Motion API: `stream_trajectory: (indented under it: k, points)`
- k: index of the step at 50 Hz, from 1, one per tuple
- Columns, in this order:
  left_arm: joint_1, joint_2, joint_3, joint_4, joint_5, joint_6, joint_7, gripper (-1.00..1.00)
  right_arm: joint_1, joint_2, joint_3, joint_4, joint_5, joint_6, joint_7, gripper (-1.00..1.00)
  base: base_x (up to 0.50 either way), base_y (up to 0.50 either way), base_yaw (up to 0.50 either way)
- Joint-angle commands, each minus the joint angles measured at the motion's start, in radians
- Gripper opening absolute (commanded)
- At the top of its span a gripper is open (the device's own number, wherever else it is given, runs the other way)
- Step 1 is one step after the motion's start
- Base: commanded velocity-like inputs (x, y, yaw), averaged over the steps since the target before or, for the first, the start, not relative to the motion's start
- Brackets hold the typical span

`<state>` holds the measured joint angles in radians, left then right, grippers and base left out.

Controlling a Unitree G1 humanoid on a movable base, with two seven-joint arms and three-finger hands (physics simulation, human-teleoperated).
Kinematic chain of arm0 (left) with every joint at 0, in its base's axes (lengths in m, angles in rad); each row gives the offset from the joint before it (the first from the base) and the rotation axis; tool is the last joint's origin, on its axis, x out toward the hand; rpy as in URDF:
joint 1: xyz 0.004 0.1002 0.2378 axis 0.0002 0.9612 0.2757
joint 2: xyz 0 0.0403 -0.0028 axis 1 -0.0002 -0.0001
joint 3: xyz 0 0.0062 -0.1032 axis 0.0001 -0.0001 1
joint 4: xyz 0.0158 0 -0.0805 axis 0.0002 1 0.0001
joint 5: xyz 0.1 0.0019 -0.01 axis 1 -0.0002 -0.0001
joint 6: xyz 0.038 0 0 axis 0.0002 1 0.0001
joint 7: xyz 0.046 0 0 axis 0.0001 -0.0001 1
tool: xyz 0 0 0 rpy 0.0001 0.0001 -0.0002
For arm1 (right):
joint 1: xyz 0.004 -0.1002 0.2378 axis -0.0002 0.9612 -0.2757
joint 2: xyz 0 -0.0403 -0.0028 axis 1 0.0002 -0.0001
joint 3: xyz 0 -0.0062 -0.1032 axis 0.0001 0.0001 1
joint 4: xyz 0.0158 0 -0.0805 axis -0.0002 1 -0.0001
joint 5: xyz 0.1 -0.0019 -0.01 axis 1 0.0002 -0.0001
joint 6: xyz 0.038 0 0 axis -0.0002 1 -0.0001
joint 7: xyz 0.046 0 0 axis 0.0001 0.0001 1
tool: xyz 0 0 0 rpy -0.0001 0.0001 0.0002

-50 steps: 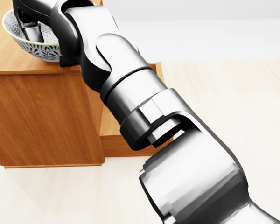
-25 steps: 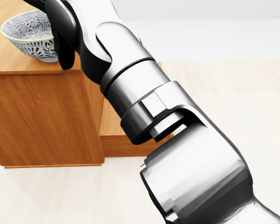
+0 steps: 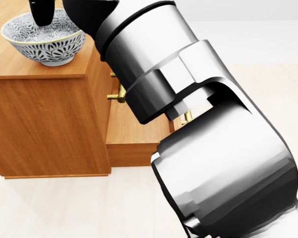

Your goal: Put the bowl on top of the cabinet.

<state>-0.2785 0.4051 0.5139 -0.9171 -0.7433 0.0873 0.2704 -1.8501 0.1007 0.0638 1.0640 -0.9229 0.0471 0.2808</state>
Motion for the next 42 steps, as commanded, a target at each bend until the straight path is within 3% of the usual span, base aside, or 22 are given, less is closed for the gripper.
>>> stream_trajectory:
  k: [1, 3, 17, 42]
  points:
    - [0.007, -0.011, -0.014, 0.000, 0.026, 0.000, -0.014, 1.00, -0.060, -0.049, -0.014, -0.037, 0.065, 0.028, 0.045, 1.00, 0.00, 0.00, 0.00]
    - [0.004, -0.012, -0.012, -0.001, 0.028, 0.000, -0.016, 1.00, -0.072, -0.063, -0.021, -0.049, 0.080, 0.040, 0.056, 1.00, 0.00, 0.00, 0.00]
    - [0.005, -0.027, -0.022, -0.001, 0.057, 0.000, -0.033, 1.00, -0.087, -0.115, -0.043, -0.190, 0.178, 0.040, 0.103, 1.00, 0.00, 0.00, 0.00]
    - [-0.002, -0.031, -0.015, -0.009, 0.062, 0.000, -0.037, 1.00, -0.059, -0.225, -0.068, -0.807, 0.325, 0.040, 0.241, 1.00, 0.00, 0.00, 0.00]
